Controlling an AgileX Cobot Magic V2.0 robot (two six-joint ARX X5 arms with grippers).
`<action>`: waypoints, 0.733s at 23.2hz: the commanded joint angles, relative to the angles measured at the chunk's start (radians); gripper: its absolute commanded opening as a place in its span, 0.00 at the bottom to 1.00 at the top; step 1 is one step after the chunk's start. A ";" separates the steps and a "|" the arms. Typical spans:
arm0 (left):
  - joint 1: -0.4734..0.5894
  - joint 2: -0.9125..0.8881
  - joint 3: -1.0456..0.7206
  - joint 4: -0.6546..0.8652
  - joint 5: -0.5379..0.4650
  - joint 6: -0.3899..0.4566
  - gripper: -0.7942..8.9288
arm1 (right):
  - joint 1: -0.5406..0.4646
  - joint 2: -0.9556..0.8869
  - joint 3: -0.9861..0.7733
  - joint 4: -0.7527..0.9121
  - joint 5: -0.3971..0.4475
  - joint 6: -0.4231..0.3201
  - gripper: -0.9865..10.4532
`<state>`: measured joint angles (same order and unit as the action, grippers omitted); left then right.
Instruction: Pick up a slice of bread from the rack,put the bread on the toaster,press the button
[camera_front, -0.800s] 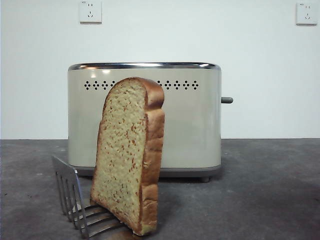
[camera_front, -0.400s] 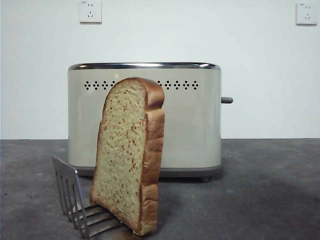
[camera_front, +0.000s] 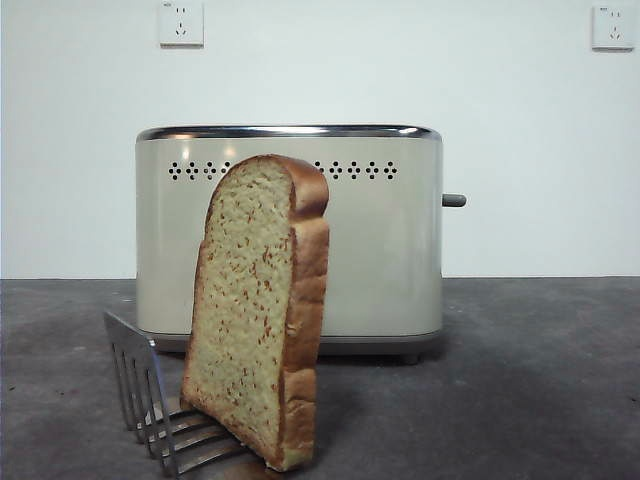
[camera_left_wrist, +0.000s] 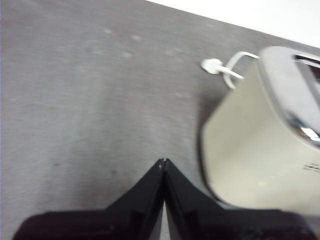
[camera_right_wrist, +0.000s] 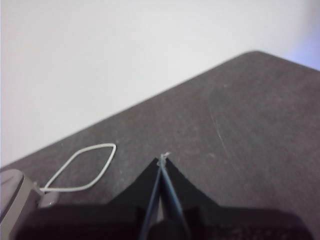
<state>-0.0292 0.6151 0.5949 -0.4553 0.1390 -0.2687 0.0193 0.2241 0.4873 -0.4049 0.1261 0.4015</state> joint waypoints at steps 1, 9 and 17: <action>0.001 0.056 0.065 -0.039 0.065 0.062 0.07 | 0.000 0.070 0.076 -0.055 -0.023 0.013 0.08; -0.069 0.199 0.240 -0.138 0.176 0.221 0.07 | 0.000 0.301 0.275 -0.212 -0.212 -0.163 0.08; -0.314 0.364 0.444 -0.237 0.179 0.435 0.07 | 0.001 0.577 0.505 -0.386 -0.602 -0.595 0.08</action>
<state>-0.3370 0.9779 1.0370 -0.6926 0.3138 0.0963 0.0193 0.8013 0.9928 -0.7940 -0.4664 -0.0967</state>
